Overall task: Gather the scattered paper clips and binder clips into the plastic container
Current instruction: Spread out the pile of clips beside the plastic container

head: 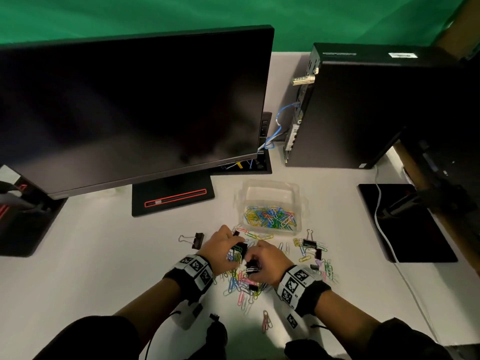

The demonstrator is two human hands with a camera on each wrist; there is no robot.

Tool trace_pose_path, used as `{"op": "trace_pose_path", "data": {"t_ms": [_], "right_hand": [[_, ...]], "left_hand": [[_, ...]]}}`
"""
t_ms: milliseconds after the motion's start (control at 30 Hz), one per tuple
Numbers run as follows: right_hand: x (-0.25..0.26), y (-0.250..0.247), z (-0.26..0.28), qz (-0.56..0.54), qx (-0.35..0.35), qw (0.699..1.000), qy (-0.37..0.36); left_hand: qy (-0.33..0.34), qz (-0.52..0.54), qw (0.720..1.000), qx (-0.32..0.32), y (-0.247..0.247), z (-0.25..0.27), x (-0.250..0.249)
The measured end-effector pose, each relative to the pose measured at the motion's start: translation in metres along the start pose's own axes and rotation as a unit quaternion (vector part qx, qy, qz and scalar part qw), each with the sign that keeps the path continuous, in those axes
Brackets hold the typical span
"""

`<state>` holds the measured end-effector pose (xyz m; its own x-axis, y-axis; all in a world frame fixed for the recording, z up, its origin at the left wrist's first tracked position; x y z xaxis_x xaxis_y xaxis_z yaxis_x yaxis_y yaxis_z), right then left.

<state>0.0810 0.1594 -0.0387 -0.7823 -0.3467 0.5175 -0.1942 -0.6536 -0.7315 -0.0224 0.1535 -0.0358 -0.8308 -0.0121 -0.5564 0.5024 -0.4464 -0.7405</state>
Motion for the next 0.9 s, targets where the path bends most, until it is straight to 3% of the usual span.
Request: {"op": "trace_pose_path", "data": {"t_ms": [133,367,633,733,900], "right_hand": [[-0.013,-0.004,0.006,-0.024,-0.011,0.999,0.019],[-0.032,-0.023,0.021,-0.139,-0.107,0.984,0.034],[-0.019,-0.019,0.014,-0.080,-0.078,0.993,0.027],[-0.011,-0.012,0.008,-0.018,-0.055,0.998,0.016],[-0.017,-0.016,0.005,-0.011,-0.062,0.997,0.034]], "left_hand": [[-0.027,-0.012,0.999,0.021,0.011,0.000,0.001],[-0.037,-0.026,0.998,0.048,0.020,0.003,-0.006],[-0.064,0.027,0.997,0.018,0.016,0.000,-0.010],[-0.068,0.006,0.998,0.003,0.017,-0.001,-0.011],[-0.061,-0.027,0.998,0.000,0.019,-0.001,-0.016]]}}
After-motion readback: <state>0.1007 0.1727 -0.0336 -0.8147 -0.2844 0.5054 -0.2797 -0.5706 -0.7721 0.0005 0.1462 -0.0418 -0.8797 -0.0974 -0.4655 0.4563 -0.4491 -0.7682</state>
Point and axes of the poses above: each hand's wrist, its own z-axis away from the middle knuckle, its own y-axis out of the palm, x = y × z, the point moved 9 cm from there along -z, towards the middle knuckle, and after that the axes turned 1 degree about z, right-handed, at the moved point
